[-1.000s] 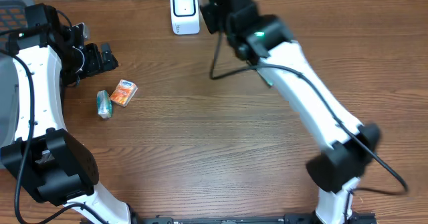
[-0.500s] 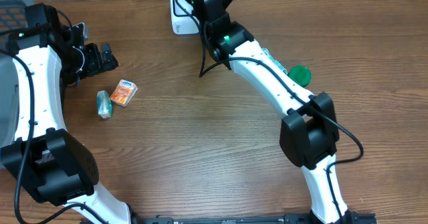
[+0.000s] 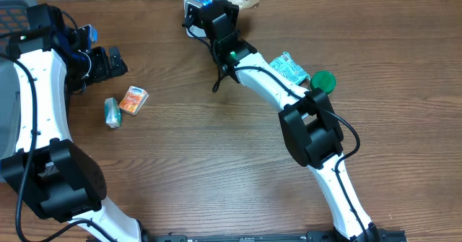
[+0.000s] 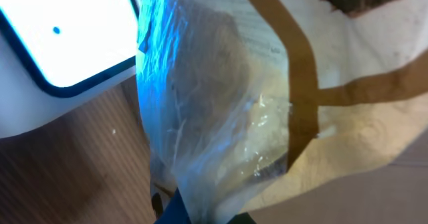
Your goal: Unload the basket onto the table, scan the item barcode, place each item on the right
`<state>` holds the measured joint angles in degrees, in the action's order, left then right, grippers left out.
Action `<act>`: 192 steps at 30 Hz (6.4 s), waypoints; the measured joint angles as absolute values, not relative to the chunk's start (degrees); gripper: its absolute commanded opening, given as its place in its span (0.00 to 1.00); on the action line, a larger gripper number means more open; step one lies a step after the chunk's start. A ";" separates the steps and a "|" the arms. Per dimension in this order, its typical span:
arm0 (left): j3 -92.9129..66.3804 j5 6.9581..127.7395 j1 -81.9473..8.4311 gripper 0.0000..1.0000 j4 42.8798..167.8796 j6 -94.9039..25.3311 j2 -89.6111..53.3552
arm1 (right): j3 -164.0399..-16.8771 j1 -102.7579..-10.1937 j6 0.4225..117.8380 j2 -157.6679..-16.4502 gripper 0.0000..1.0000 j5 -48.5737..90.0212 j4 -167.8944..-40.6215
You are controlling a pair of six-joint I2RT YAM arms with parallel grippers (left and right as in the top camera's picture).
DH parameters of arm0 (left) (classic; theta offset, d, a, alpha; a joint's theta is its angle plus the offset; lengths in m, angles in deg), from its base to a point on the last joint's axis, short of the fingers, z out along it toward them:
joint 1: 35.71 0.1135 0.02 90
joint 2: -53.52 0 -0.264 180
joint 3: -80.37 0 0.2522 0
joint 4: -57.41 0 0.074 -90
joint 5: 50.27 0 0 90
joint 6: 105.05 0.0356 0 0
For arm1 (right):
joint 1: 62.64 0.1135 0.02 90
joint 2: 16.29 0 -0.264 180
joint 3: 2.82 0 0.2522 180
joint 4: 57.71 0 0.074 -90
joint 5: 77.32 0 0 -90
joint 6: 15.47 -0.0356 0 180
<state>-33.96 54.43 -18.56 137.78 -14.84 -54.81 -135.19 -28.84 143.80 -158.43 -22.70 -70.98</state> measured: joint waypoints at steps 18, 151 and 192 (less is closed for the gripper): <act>-33.96 54.43 -18.56 1.00 137.78 -14.84 -54.81 | -135.19 -28.86 144.88 -158.43 0.04 -22.85 -71.37; -39.52 42.89 -22.30 0.04 140.06 -22.91 -54.84 | -134.36 -32.79 47.76 -154.43 0.40 29.11 -121.69; -1.44 50.82 -36.38 0.04 105.28 -22.10 -54.88 | -136.50 -38.98 56.57 -149.21 0.54 30.46 -137.84</act>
